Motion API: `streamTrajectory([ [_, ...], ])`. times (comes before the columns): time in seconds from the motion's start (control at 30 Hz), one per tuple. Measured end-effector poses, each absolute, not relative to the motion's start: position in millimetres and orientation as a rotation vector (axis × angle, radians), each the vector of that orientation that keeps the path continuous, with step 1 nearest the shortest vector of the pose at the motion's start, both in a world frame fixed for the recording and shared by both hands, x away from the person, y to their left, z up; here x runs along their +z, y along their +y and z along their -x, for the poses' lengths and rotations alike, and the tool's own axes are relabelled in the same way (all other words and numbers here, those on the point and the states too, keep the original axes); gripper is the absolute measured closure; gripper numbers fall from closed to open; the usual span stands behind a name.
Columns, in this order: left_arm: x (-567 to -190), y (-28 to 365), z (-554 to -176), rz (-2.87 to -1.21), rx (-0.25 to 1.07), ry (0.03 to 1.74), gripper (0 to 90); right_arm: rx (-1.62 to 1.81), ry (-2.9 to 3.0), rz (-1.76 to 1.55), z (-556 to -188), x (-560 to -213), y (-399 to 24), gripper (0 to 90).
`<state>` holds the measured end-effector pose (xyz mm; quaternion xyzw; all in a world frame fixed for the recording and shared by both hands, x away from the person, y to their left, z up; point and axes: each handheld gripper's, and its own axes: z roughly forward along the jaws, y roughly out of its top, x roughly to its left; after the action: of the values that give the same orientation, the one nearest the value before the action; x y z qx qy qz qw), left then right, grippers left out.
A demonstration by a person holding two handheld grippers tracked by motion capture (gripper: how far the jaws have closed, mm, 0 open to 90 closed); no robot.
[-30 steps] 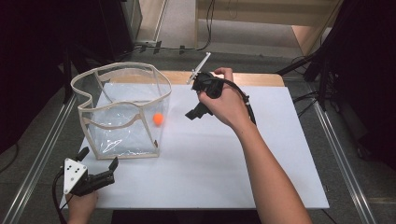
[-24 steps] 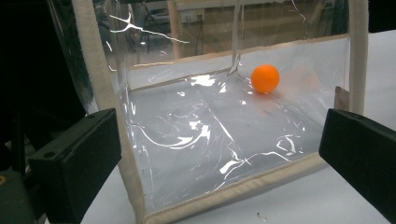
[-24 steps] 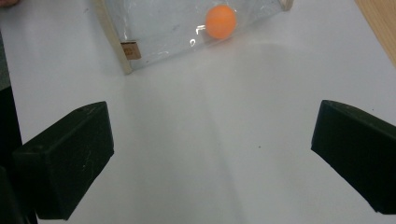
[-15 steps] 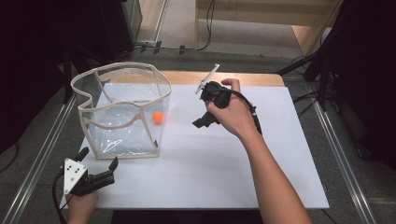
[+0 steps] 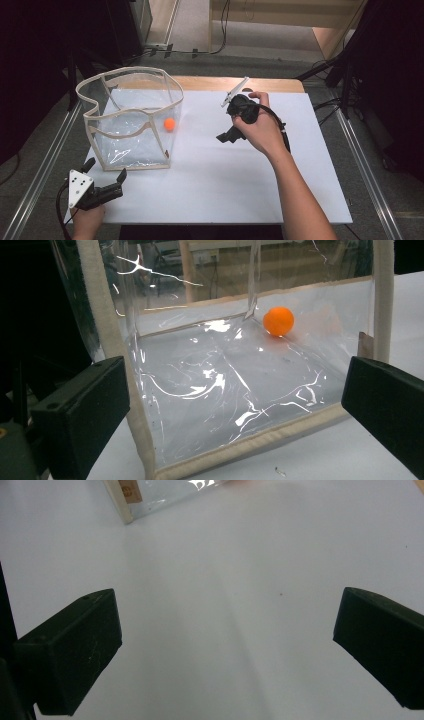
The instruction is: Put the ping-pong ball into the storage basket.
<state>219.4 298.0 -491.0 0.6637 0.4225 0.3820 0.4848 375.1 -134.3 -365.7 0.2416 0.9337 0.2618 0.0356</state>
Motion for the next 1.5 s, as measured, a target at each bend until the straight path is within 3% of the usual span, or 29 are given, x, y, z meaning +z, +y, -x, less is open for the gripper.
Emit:
streamTrajectory([
  [1.5, -491.1, 297.7, -219.7, -1.620, 0.933, 1.032, 0.0, 0.934, 2.720, -0.897, -312.5, -410.3, -216.1, 0.0],
])
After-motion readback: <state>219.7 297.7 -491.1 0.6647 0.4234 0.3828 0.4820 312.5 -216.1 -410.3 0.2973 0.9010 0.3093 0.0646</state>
